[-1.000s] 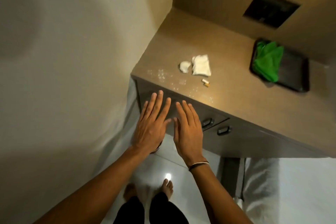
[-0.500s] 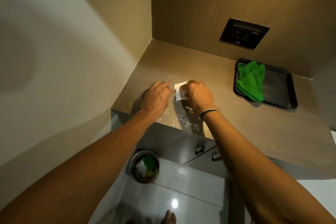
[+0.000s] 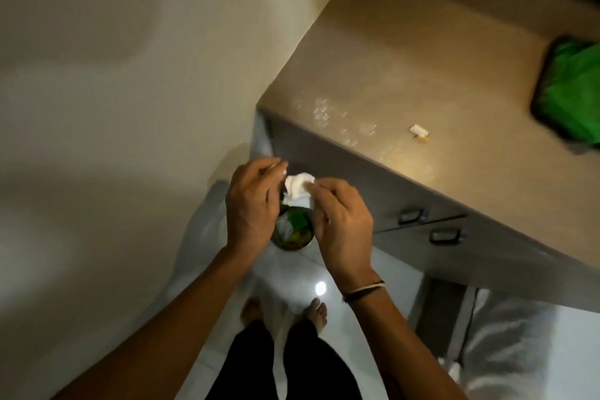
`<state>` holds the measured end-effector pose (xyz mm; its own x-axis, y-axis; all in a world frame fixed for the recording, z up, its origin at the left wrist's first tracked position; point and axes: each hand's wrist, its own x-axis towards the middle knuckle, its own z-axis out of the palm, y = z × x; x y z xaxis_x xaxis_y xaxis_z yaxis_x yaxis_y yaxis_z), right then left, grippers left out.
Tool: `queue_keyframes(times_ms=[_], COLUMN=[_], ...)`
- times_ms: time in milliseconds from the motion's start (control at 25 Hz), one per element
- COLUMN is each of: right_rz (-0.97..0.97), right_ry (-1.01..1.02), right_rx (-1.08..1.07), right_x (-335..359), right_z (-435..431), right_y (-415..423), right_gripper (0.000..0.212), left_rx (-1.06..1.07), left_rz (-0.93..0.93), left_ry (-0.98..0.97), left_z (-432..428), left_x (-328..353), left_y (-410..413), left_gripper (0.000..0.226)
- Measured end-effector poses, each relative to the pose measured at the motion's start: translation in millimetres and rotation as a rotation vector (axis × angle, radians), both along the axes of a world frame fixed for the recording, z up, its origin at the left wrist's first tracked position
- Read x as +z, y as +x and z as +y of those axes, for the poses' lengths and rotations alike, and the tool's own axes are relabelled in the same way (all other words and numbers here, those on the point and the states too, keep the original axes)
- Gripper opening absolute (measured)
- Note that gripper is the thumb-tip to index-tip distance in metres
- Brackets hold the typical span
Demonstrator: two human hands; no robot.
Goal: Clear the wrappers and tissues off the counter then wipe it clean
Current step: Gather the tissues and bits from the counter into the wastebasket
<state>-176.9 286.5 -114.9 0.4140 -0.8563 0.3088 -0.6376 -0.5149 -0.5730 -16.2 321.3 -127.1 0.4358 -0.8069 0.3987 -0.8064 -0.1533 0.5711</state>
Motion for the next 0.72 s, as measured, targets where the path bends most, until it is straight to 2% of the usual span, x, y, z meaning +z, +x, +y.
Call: queue_keyframes(times_ms=[120,200,280,440,600,720], right_rz=[0.173,0.308,0.410,0.406,0.396,0.429], right_ry=[0.309,0.486,0.519,0.557,0.700,0.649], right_rx=[0.051,0.056,0.074,-0.024,0.041,0.026], right_x=[-101.2,-163.6,-239.7,-373.1,-446.1,-438.4], right_z=[33.3,29.9,23.7,-2.4,-12.7,4.7], right_y=[6.7,8.6,10.7,13.8,10.7,-8.2], right_gripper=[0.031,0.034,0.036,0.031,0.043,0.049], left_rx=[0.015,-0.037,-0.114,-0.191,-0.318,-0.303], left_rz=[0.099,0.150,0.132,0.167,0.094,0.101], left_ry=[0.351,0.528,0.596,0.673,0.800,0.841], left_z=[70.3,84.1,83.3,54.2,34.2,56.3], left_x=[-102.5,-167.5,-245.1,-389.6,-467.3,-458.6], left_y=[12.0,10.5,7.5,1.8,-0.5,8.2], left_gripper=[0.020,0.025,0.028,0.039,0.064,0.071])
